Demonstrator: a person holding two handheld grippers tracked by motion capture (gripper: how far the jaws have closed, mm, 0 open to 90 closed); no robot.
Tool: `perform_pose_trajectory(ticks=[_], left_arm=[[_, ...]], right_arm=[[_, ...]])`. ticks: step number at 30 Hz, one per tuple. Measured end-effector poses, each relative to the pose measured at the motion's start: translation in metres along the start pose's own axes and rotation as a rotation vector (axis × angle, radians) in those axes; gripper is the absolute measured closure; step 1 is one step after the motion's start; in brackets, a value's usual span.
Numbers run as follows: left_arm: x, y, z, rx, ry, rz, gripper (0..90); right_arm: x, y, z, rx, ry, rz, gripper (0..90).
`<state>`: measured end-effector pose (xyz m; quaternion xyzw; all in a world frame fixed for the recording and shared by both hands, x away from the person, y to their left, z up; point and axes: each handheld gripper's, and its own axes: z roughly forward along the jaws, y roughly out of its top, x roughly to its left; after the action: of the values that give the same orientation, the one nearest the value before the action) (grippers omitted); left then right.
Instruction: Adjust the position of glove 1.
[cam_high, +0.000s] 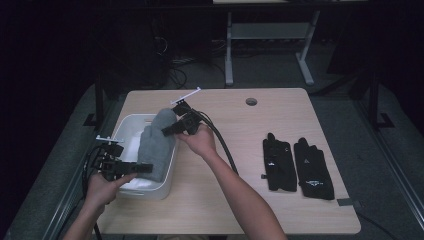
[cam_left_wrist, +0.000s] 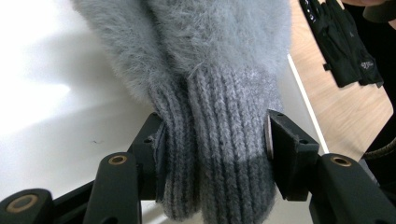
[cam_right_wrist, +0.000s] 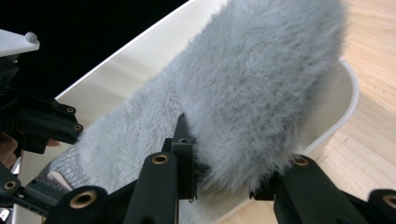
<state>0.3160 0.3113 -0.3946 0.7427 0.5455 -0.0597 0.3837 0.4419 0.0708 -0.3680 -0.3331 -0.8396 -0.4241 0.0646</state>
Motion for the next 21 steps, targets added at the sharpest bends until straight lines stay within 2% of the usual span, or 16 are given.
perform_pose_trajectory(ticks=[6, 10, 12, 13, 14, 15, 16, 17, 19, 21], left_arm=[[0.002, -0.002, 0.003, 0.009, -0.005, -0.011, 44.9], [-0.001, -0.001, 0.003, 0.027, 0.018, -0.004, 44.1], [-0.001, -0.001, 0.005, 0.045, 0.018, -0.001, 43.4], [-0.002, -0.001, 0.008, 0.071, 0.033, -0.003, 41.5], [-0.002, -0.001, 0.008, 0.071, 0.033, -0.003, 39.1], [-0.002, 0.0, 0.008, 0.073, 0.055, 0.003, 36.9], [-0.002, 0.0, 0.008, 0.073, 0.055, 0.003, 34.4], [-0.002, -0.001, 0.007, 0.083, 0.08, 0.007, 33.0], [0.0, -0.001, 0.007, 0.09, 0.083, 0.003, 32.8], [0.0, -0.002, 0.005, 0.066, 0.085, -0.007, 32.5]], right_arm=[[0.001, 0.0, 0.002, 0.0, -0.01, -0.005, 66.5], [0.002, 0.0, 0.0, -0.016, -0.021, -0.001, 64.0], [0.002, 0.001, -0.001, -0.025, -0.035, -0.009, 60.6], [0.004, 0.002, -0.002, -0.029, -0.054, -0.008, 54.6], [0.004, 0.002, -0.002, -0.029, -0.054, -0.008, 54.6], [0.003, 0.002, -0.003, -0.039, -0.074, -0.002, 49.0], [0.002, 0.002, -0.005, -0.048, -0.087, 0.002, 45.4], [0.001, 0.003, -0.006, -0.058, -0.094, 0.008, 44.7], [0.001, 0.003, -0.009, -0.067, -0.098, 0.004, 42.9], [0.001, 0.004, -0.012, -0.082, -0.114, -0.001, 41.6]])
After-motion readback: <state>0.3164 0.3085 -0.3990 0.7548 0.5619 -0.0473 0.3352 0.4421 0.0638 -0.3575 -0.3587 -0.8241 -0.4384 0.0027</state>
